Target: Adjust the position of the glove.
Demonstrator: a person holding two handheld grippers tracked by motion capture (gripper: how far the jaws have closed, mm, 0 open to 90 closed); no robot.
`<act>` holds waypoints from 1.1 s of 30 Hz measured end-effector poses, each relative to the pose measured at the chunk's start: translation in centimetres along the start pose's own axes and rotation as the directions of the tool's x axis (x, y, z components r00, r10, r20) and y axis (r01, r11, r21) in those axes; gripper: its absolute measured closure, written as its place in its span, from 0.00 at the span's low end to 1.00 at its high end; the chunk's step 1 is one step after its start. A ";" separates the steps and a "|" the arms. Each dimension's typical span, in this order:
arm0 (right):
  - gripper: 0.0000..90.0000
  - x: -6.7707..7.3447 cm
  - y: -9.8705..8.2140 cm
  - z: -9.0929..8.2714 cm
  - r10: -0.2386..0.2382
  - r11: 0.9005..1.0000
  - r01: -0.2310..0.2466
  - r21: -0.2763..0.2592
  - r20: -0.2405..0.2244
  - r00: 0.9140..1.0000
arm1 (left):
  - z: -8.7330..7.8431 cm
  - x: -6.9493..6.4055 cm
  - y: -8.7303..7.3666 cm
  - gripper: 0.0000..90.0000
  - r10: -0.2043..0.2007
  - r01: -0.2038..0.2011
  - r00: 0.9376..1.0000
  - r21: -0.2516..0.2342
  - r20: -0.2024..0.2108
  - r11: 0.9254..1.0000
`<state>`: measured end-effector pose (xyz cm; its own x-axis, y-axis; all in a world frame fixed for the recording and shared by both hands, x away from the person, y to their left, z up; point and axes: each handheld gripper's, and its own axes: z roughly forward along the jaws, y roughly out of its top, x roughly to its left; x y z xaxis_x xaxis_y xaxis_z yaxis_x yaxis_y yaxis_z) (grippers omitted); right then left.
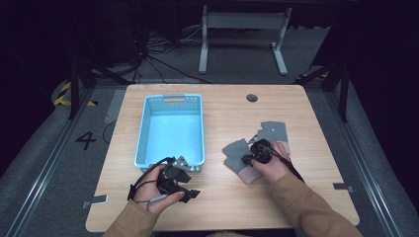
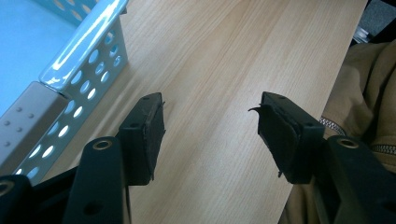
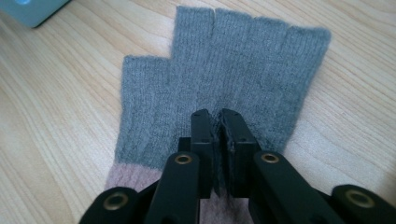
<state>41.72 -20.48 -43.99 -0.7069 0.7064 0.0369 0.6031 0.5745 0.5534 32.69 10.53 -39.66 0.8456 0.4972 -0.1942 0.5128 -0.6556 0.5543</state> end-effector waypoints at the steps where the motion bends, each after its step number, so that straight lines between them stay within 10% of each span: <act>1: 0.95 0.0 0.0 0.0 -0.002 1.000 0.002 -0.002 0.002 1.000 | 0.0 0.0 0.0 0.47 -0.002 0.002 1.000 0.002 0.001 1.000; 21: 0.96 0.1 0.0 -4.5 -0.059 0.996 0.054 -0.072 -0.078 0.995 | 0.2 0.1 0.6 0.47 0.013 -0.013 1.000 -0.008 0.011 1.000; 33: 0.96 0.8 -0.6 -6.2 -0.209 0.978 0.203 -0.051 -0.164 0.964 | 0.8 0.0 1.7 0.47 0.039 -0.039 0.999 -0.005 0.029 0.999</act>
<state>38.52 -22.79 -39.14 -0.8679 0.4935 0.0563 0.4272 0.6839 0.5914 33.67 9.01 -39.35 0.8690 0.4543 -0.1960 0.4786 -0.6715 0.5657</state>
